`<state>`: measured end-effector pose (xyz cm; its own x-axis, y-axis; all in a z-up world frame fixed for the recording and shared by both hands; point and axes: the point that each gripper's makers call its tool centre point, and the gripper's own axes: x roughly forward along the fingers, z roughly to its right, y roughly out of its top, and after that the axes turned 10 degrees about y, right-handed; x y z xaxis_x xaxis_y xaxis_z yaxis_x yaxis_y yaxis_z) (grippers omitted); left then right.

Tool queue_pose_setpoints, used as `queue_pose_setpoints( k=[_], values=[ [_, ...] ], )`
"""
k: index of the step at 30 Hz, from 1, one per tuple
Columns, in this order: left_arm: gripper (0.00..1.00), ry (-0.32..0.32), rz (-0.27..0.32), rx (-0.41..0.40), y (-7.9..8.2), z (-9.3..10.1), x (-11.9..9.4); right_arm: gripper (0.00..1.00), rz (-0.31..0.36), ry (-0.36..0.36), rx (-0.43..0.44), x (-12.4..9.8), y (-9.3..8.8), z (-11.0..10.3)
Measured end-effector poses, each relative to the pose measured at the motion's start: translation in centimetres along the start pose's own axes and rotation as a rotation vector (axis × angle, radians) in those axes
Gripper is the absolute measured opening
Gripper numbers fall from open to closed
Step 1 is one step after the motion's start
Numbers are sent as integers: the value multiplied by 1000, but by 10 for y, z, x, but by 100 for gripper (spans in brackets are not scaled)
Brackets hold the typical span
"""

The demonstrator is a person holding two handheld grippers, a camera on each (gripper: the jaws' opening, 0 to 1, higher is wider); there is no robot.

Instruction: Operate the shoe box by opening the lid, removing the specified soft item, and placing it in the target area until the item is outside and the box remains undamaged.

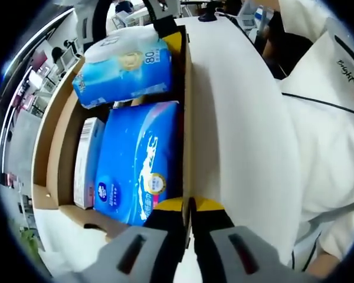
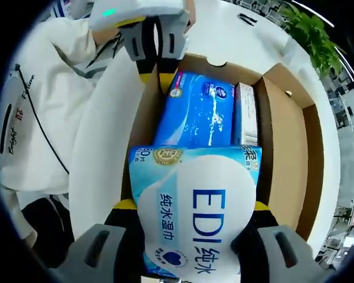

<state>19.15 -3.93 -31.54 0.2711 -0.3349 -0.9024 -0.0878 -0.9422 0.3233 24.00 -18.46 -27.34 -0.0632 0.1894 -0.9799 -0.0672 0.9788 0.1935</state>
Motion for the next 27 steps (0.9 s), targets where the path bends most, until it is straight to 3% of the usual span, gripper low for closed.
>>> queue_pose_setpoints(
  k=[2,7,10,12,14,23,24,27],
  values=[
    [3,-1,-1,-2,0,1,0,62,-20,-20,-34,-4,-4,2],
    [3,-2,-4,-2,1,2,1,62,-16,2,-21,-9,-4,-5],
    [3,-4,2,-2,1,2,1,62,-46,18,-11,-14,-3,-15],
    [3,-6,-2,-5,1,3,1,62,-58,-5,-44,-17,-2,-15],
    [3,-6,-5,-5,1,3,1,62,-63,0,-9,-20,-2,-15],
    [3,-4,-2,-5,1,2,2,62,-92,-17,-20,-20,-3,-13],
    [3,-3,-2,-5,1,2,2,62,-164,-57,-62,-20,-6,-13],
    [3,0,3,-5,1,2,2,62,-248,-82,-66,-19,-10,-13]
  ],
)
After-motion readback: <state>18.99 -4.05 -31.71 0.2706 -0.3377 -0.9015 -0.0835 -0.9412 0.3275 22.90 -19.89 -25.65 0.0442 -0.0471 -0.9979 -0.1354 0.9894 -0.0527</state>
